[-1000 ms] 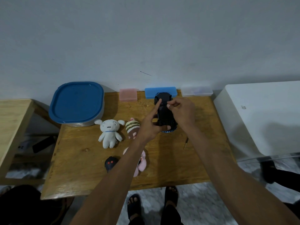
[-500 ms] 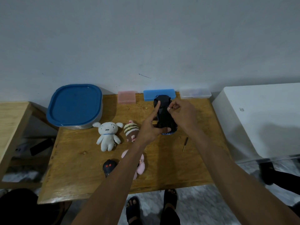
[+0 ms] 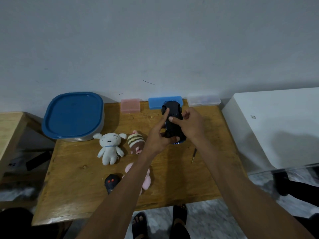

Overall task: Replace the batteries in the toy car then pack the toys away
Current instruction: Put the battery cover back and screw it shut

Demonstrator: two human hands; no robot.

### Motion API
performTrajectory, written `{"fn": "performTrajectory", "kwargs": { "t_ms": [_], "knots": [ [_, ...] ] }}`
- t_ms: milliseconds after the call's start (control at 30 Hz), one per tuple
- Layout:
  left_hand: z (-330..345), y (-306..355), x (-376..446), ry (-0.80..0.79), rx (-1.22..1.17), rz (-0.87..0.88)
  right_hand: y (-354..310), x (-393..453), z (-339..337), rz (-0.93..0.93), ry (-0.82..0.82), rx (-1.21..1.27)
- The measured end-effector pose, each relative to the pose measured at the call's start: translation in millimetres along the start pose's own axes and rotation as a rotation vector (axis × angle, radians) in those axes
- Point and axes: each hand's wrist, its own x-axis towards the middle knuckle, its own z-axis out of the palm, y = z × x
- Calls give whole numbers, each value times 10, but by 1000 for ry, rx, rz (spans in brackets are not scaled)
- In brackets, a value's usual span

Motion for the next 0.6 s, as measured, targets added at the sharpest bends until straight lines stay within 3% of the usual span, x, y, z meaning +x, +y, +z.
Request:
{"fn": "performTrajectory", "kwargs": {
  "t_ms": [233, 467, 600],
  "knots": [
    [27, -75, -77, -28, -25, -16, 167, -26, -16, 158, -21, 268],
    [100, -176, -143, -39, -47, -55, 359, -73, 38, 225, -31, 316],
    [136, -233, -157, -33, -7, -78, 617, -201, 35, 300, 79, 298]
  ]
}}
